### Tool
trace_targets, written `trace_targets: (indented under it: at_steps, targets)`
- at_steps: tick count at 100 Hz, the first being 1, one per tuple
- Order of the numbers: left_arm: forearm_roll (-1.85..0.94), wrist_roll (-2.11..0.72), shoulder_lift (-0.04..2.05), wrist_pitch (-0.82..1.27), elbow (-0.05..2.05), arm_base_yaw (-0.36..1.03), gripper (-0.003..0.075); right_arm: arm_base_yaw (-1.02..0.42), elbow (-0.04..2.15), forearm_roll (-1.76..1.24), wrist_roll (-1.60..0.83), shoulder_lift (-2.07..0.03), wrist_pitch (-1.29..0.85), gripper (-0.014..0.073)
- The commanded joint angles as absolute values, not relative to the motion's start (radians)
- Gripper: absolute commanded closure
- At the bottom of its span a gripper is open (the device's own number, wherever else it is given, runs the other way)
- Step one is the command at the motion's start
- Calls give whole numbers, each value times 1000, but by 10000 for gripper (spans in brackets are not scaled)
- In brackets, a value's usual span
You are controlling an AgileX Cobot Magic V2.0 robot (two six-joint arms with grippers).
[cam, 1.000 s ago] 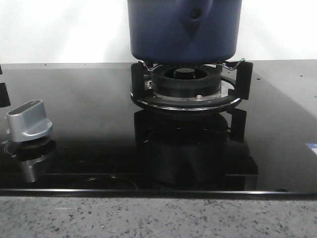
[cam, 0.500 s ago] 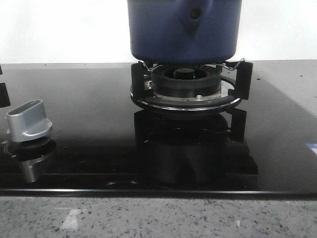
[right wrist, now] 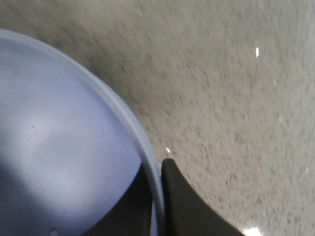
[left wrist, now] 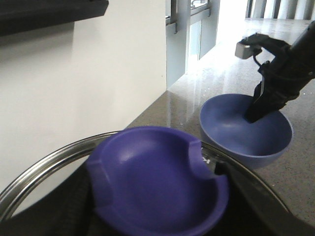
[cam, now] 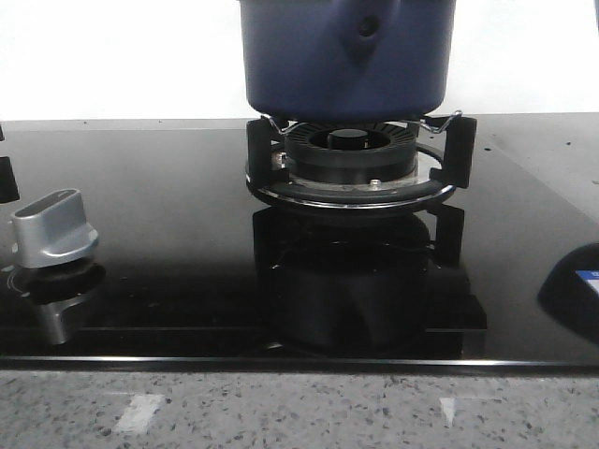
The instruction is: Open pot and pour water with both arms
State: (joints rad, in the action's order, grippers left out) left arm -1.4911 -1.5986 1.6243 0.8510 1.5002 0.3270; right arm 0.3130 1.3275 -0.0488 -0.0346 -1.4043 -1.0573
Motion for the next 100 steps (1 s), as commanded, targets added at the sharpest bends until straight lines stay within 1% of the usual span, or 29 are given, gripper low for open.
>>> trace_targets:
  at_steps: [1,20,45,53,67,74,81,100]
  targets:
    - [-1605,-1600,1606,839,1536,356,475,349,1292,-65,-41,-1377,-983,641]
    - [-1623,-1622,1641,837,1536,383,475,375,1197,-74,-41,-1377,-911,641]
    - [-1627,-1622,1645,832,1536,385,475,375,1171,-74,-41,-1377,-877,632]
    - [-1627,-1622,1645,832,1536,385,475,375,1171,-72,-48,-1382,-883,575]
    - [-1627,-1622,1645,832,1536,385,475,375,1171,-72,-48,-1405,-907,386]
    - [-1627,-1622,1645,832,1536,385,475,375,1171,-72,-48,-1407,-905,331]
    - [-1627,-1622,1645,832,1536,385,475,375,1192,-69,-48,-1398,-908,314]
    - [-1627,-1622,1667,831,1536,385,475,375,1314,-69,-48,-1352,-960,314]
